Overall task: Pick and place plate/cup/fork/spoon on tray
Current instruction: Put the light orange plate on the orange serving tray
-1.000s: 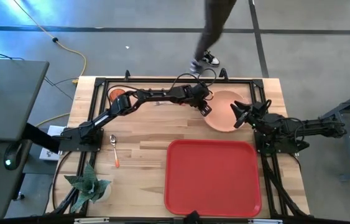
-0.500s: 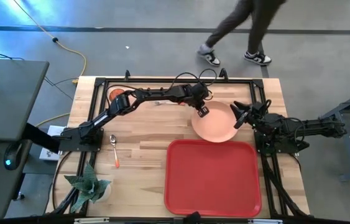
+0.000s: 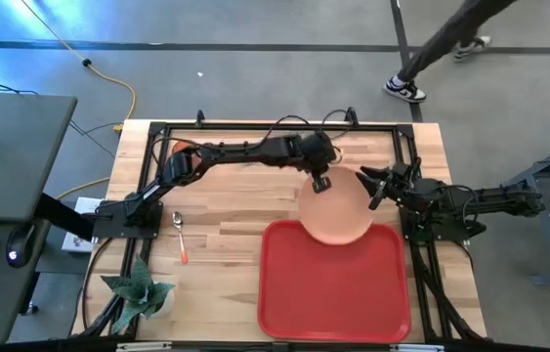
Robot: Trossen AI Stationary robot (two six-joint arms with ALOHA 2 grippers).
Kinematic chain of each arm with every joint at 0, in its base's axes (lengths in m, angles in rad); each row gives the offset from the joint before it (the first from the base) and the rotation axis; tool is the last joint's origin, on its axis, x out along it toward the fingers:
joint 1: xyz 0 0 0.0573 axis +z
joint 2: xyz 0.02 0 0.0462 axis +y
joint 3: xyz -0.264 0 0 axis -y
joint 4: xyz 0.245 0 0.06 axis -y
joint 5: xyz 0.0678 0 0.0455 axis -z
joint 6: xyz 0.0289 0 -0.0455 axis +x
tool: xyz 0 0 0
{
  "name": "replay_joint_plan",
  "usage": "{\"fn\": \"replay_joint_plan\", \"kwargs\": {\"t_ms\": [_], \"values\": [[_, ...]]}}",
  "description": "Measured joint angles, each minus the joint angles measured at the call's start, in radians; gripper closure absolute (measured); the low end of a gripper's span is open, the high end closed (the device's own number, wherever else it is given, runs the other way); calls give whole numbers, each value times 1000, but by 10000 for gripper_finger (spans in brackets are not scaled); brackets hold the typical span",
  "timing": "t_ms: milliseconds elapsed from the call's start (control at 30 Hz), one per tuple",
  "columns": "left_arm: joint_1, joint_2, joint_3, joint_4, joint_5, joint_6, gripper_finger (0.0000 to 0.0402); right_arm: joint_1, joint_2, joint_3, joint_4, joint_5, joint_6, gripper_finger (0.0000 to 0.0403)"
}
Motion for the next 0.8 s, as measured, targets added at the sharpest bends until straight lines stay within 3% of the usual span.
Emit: {"fn": "replay_joint_plan", "kwargs": {"t_ms": [300,533,800], "values": [[-202,-7,-55,23,6,23,400,0,-2,98,17,-212,-33,265],[-324,15,-57,138,6,-8,399,0,4,99,-25,-203,12,265],[-361,83,-58,177,-22,-38,389,0,32,99,-64,-214,86,265]]}}
